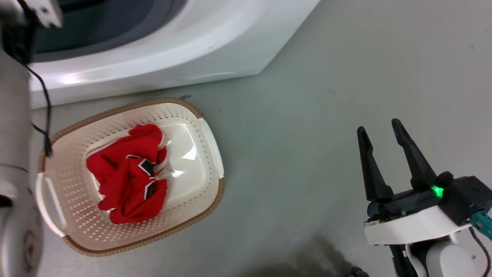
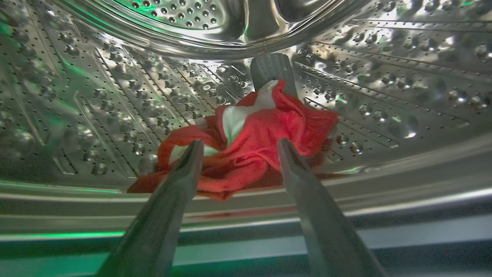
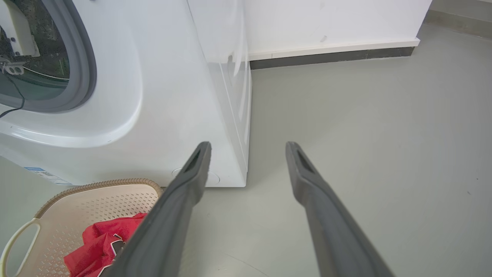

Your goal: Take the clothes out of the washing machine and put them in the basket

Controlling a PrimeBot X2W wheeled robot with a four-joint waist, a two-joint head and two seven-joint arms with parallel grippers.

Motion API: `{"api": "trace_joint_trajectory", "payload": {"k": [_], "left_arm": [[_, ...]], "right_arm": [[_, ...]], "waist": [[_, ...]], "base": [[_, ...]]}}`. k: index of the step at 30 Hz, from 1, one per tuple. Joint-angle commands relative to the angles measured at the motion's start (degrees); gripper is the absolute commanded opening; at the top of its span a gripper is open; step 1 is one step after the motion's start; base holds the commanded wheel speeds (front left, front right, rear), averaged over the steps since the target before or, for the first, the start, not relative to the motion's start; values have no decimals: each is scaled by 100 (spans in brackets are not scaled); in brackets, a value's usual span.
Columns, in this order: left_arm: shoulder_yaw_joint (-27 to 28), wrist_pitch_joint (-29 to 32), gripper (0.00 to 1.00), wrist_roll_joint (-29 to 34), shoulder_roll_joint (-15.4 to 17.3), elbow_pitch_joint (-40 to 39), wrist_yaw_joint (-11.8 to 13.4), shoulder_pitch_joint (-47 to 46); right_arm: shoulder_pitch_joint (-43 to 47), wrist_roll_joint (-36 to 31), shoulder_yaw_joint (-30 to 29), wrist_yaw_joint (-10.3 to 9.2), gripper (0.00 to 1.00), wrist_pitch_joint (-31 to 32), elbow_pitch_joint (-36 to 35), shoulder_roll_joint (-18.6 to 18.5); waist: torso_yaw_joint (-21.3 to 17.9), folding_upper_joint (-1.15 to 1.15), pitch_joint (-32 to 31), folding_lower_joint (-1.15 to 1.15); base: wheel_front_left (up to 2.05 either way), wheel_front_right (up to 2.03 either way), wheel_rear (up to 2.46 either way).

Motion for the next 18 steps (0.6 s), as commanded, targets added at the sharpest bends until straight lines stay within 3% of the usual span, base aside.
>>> {"api": "trace_joint_trajectory", "payload": {"k": [1, 12, 18], "left_arm": [[-16, 60, 100, 24, 74, 2, 18, -151], [-190, 1425, 100, 247, 808, -100, 53, -1104], [-144, 2247, 100, 227, 1095, -202, 234, -1038]], "right_arm": [[-75, 19, 24, -2, 100, -42, 15, 8], [-99, 233, 319, -2, 100, -236, 168, 8], [-61, 335, 516, -2, 100, -319, 225, 8]], "waist": [[-137, 0, 166, -1], [-666, 0, 772, -1], [-898, 0, 927, -1]], "base": [[0, 0, 0], [0, 0, 0], [0, 0, 0]]}}
